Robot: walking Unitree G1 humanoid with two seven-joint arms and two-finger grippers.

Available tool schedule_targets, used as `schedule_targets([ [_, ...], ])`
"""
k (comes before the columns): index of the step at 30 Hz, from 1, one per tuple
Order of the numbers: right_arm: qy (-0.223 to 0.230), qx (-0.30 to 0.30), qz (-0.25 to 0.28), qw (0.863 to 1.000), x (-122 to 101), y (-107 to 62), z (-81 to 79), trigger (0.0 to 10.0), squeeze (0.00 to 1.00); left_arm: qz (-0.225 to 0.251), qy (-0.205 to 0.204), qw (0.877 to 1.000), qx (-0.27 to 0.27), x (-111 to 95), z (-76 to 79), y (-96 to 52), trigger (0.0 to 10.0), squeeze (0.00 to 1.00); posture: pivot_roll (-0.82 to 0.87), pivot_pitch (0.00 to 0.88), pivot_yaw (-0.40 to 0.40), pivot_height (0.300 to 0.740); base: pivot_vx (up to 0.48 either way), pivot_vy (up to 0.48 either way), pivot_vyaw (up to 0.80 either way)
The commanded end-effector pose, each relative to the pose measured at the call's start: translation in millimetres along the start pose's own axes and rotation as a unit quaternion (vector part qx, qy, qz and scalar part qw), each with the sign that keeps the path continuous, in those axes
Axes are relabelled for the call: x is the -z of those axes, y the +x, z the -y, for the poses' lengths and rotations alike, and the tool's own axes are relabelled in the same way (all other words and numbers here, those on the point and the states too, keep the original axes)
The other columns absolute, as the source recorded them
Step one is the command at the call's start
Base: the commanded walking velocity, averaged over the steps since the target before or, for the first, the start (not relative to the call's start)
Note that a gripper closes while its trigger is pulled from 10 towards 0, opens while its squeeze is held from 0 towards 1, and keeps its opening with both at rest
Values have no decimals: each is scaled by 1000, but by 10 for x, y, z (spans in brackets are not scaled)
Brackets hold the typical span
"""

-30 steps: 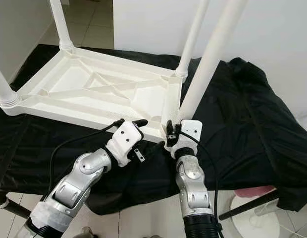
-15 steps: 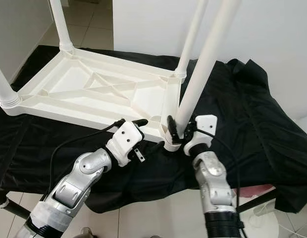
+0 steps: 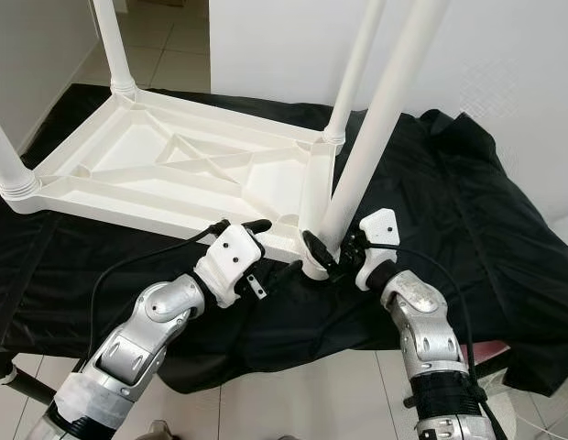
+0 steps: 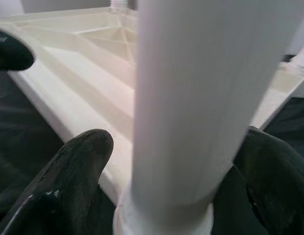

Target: Building children table

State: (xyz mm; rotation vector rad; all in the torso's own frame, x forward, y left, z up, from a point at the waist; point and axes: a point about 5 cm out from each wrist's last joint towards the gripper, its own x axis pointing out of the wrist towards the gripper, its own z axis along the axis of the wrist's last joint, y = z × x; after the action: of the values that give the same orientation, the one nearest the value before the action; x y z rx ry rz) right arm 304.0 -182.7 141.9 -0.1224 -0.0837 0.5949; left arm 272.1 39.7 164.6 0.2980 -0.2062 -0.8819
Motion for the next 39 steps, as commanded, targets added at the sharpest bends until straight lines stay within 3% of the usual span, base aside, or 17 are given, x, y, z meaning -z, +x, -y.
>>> schedule_targets([
  [1,-9,-14,-5,1000,14,12,9,10000,0,-4,-2,1000,3,24,23,-9,10000,0,5,40,-124,740,0,0,0],
  [6,-20,-41,-14,999,59,94,-25,9765,0,-3,-2,1000,7,16,31,0,10000,0,1,42,-113,740,0,0,0],
  [7,-30,-52,-15,998,68,117,-45,4902,0,-3,0,1000,8,16,30,3,10000,0,1,42,-113,740,0,0,0],
  [9,-37,-61,-16,997,76,134,-57,4902,0,-3,0,1000,9,15,29,5,10000,0,1,42,-113,740,0,0,0],
  [10,-38,-66,-16,997,82,149,-63,0,0,-2,1,1000,9,9,23,11,10000,0,4,43,-112,740,0,0,0],
  [19,-35,-67,-19,997,102,161,-28,0,0,-2,4,1000,6,3,1,8,10000,0,7,47,-109,740,0,0,0],
  [20,-31,-64,-18,997,94,163,-17,4588,0,-3,3,1000,6,6,3,4,10000,0,6,47,-106,740,0,0,0],
  [21,-29,-62,-17,998,88,163,-9,4588,0,-3,2,1000,6,9,6,1,10000,0,6,47,-106,740,0,0,0],
  [22,-31,-60,-16,998,77,159,-6,10000,0,-3,1,1000,7,9,13,-1,10000,0,3,52,-107,740,0,0,0],
  [28,-57,-36,-19,998,71,142,32,10000,0,-4,0,1000,7,11,15,4,10000,0,-1,57,-106,740,0,0,0],
  [33,-53,-6,-26,998,75,120,63,10000,0,-4,-1,1000,5,9,9,9,10000,0,-6,62,-108,740,0,0,0],
  [37,-38,65,-38,996,90,72,39,10000,0,-4,-3,1000,4,14,12,4,10000,0,-14,67,-113,740,0,0,0],
  [39,-6,106,-33,994,91,62,-14,10000,0,-5,-4,1000,4,17,14,2,10000,0,-14,69,-113,740,0,0,0],
])
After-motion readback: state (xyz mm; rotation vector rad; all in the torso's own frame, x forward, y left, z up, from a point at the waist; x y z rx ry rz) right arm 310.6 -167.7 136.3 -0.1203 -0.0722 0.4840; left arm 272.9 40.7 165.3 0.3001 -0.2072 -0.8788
